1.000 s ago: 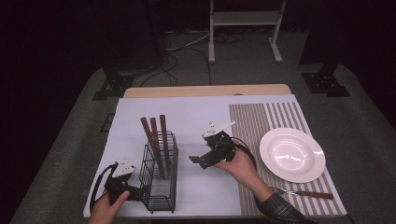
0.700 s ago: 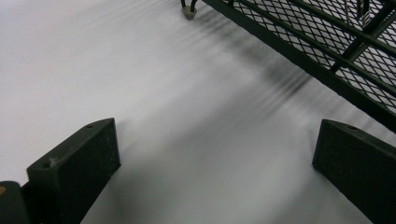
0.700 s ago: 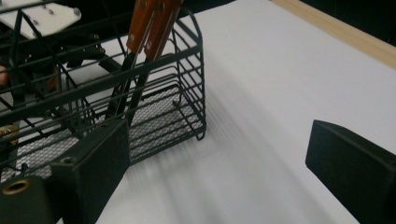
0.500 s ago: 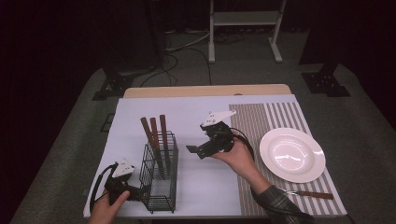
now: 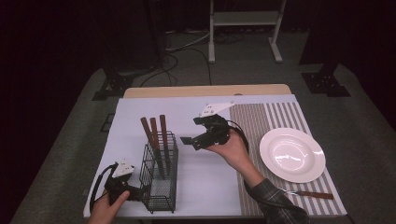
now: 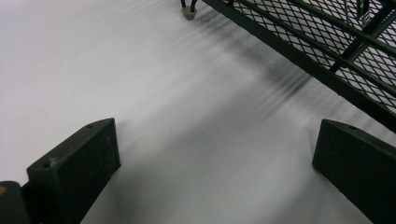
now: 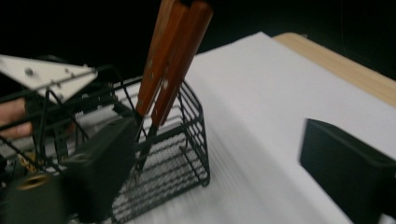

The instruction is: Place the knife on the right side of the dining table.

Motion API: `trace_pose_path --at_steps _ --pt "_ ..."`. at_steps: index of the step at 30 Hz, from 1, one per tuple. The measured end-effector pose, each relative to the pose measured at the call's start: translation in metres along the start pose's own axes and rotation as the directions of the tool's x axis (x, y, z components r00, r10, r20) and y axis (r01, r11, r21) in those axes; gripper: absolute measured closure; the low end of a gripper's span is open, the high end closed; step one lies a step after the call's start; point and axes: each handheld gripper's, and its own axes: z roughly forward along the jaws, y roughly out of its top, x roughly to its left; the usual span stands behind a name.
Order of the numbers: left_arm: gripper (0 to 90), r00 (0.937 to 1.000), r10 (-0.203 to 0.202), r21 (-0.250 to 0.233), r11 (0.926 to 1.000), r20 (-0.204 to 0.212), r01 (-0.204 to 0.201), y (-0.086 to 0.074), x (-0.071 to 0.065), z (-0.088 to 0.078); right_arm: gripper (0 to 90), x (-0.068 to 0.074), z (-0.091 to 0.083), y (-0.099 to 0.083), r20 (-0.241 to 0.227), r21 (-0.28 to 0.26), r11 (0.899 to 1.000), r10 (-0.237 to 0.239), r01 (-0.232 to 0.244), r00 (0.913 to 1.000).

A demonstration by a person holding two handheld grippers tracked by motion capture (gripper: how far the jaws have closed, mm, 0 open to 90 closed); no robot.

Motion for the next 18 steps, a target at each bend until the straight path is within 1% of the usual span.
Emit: trace_pose_path --at_steps 2,5,6,8,9,11,14,15,18 --pt "0.0 1.0 0.002 0.001 1.0 0.0 -0.002 0.0 0.0 0.0 13.4 -0.002 0.001 0.003 -0.02 -0.008 1.0 0.013 -0.013 0.9997" --pt "0.0 1.0 0.001 0.002 1.0 0.0 -0.001 0.0 0.0 0.0 15.2 -0.004 0.005 0.008 -0.041 -0.021 1.0 0.017 -0.018 0.999" --pt "0.0 1.0 0.001 0.002 1.0 0.0 -0.001 0.0 0.0 0.0 19.5 -0.004 0.007 0.011 -0.054 -0.027 0.999 0.021 -0.022 0.9983" --pt "0.0 1.0 0.002 0.001 1.0 0.0 -0.002 0.0 0.0 0.0 20.8 -0.004 0.008 0.012 -0.057 -0.032 0.999 0.02 -0.022 0.9982" --pt "0.0 1.0 0.002 0.001 1.0 -0.001 -0.002 0.0 0.0 0.0 22.1 -0.005 0.011 0.015 -0.074 -0.042 0.999 0.023 -0.026 0.997" --pt "0.0 1.0 0.002 0.001 1.0 -0.001 -0.002 0.0 0.0 0.0 23.1 -0.005 0.013 0.017 -0.078 -0.044 0.999 0.024 -0.028 0.9966" --pt "0.0 1.0 0.002 0.003 1.0 0.0 -0.002 0.0 0.0 0.0 25.4 -0.004 0.019 0.02 -0.096 -0.047 0.999 0.023 -0.027 0.9951" --pt "0.0 1.0 0.0 0.001 1.0 -0.001 0.0 0.0 0.0 0.0 27.9 -0.003 0.023 0.023 -0.103 -0.05 0.998 0.023 -0.028 0.9944" --pt "0.0 1.0 0.0 0.001 1.0 -0.001 0.0 0.0 0.0 0.0 30.6 -0.003 0.027 0.025 -0.113 -0.053 0.998 0.024 -0.031 0.9933"
